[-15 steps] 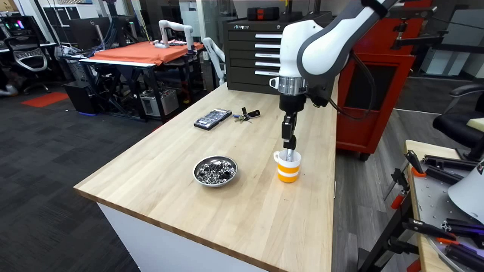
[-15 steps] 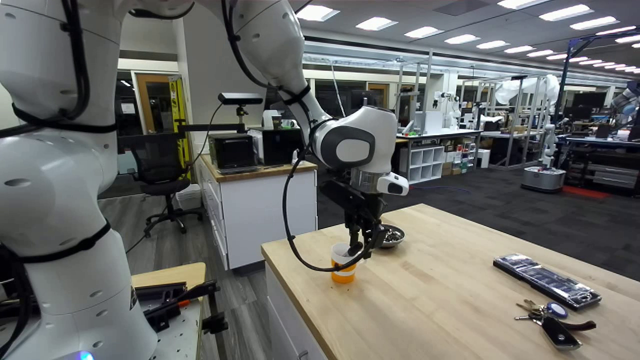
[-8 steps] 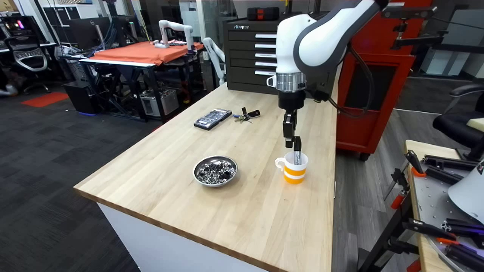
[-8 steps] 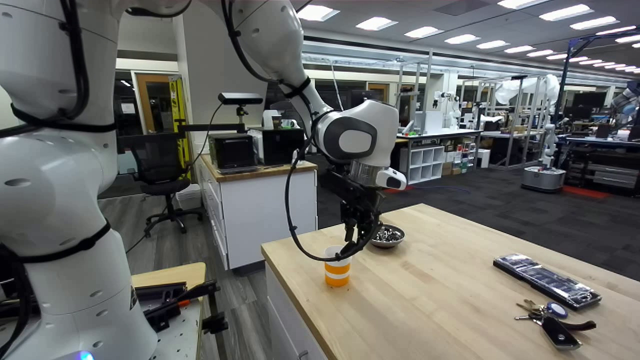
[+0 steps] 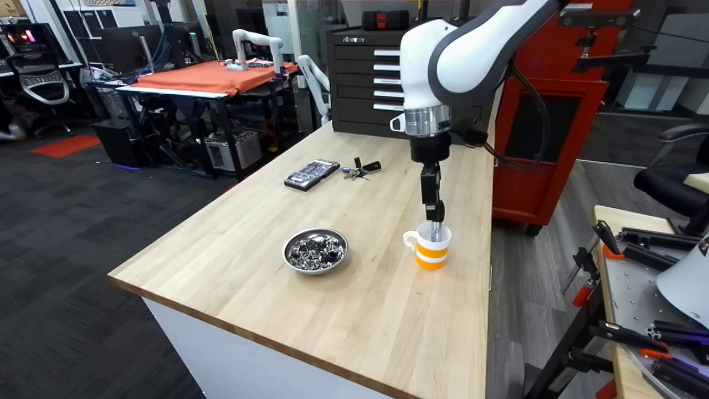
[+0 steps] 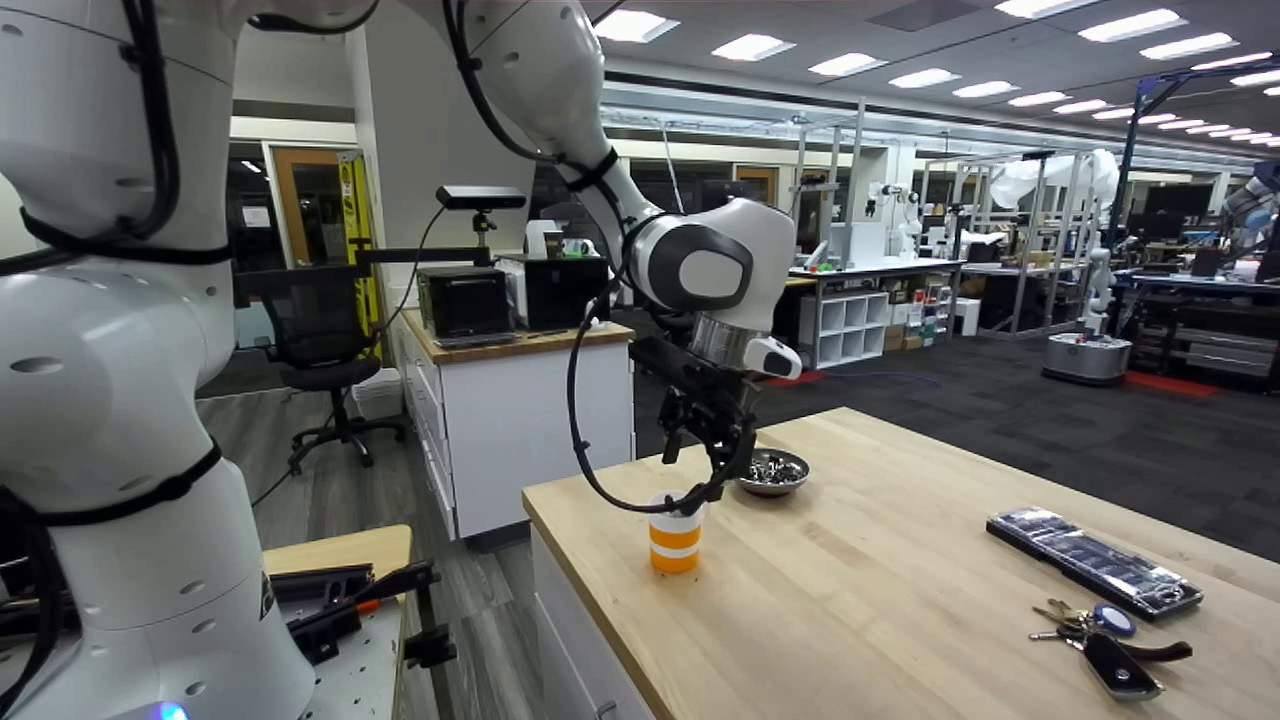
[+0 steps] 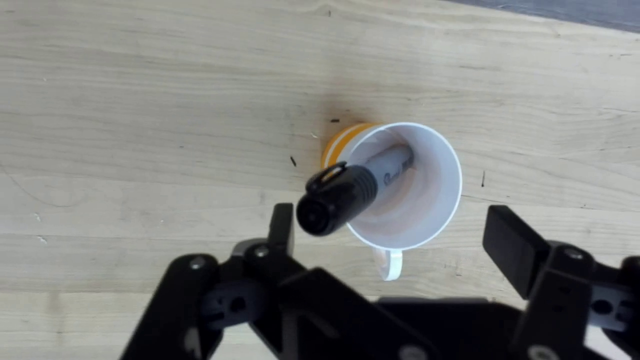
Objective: Remove the marker from the cup
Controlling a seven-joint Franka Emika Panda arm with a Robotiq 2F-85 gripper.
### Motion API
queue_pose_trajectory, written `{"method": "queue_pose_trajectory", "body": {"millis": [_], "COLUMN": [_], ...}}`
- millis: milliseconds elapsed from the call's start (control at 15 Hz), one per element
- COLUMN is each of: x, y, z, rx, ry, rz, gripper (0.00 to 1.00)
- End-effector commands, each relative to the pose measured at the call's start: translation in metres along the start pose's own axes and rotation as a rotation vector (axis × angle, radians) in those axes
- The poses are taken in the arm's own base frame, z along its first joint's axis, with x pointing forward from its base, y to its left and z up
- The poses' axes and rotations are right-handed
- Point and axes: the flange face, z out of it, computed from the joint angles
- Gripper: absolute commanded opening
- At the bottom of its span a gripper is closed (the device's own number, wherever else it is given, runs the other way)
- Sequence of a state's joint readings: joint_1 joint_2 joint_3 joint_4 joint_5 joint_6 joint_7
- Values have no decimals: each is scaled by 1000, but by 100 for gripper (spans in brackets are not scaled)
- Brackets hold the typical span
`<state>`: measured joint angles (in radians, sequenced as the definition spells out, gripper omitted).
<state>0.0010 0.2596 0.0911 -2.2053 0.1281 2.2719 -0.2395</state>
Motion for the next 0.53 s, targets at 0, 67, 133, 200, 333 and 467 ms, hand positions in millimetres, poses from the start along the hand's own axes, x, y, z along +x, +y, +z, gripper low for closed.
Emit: {"method": "queue_pose_trajectory", "body": {"millis": [0, 67, 133, 200, 333, 467], "x": [-15, -16, -16, -17, -16, -15], "y": [3, 3, 2, 2, 2, 2], "z": [-11, -10, -9, -8, -5, -2], "rx": [-2, 3, 9, 12, 5, 3], "ry": [-37, -41, -43, -43, -29, -34], "rz": [-16, -18, -21, -26, -41, -52], "gripper": [100, 100, 100, 100, 100, 100]}}
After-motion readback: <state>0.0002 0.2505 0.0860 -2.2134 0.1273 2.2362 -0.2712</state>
